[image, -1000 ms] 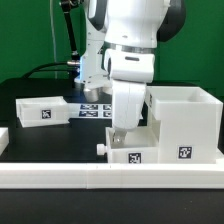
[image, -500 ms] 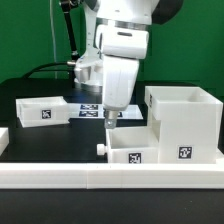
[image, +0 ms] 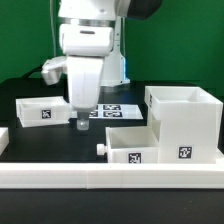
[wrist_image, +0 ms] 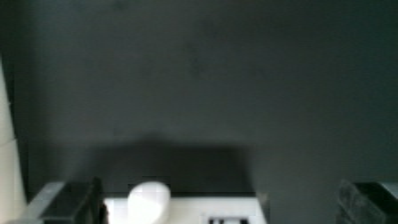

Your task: Assemble drawer

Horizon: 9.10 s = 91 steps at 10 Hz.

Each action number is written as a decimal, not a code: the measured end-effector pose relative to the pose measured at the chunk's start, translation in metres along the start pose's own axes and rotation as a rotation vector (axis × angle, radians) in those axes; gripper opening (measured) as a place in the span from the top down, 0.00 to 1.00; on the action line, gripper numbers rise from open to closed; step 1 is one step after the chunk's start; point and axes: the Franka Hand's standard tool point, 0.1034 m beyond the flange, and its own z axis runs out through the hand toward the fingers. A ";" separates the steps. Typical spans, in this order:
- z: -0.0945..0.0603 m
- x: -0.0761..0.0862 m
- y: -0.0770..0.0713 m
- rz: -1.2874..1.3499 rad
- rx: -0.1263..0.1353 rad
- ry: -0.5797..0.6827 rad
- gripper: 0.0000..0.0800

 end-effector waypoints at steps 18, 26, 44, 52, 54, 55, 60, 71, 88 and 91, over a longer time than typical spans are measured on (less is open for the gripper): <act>0.038 0.054 0.021 -0.002 0.112 0.285 0.19; 0.035 0.093 0.021 -0.014 0.135 0.293 0.19; 0.004 -0.035 -0.080 0.215 0.002 0.202 0.19; 0.001 -0.083 -0.140 0.649 -0.098 0.129 0.19; 0.002 -0.083 -0.140 0.787 -0.088 0.137 0.19; 0.001 -0.085 -0.140 0.870 -0.093 0.138 0.19; -0.005 -0.081 -0.165 1.312 -0.087 0.138 0.19; 0.022 -0.060 -0.205 1.308 -0.067 0.116 0.19; 0.052 -0.054 -0.203 1.328 -0.080 0.124 0.95; 0.034 -0.054 -0.179 1.294 -0.103 0.134 0.95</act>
Offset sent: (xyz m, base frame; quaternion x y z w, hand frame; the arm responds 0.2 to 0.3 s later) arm 0.0070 0.0171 -0.0163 -0.0032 0.1390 -0.0212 0.9901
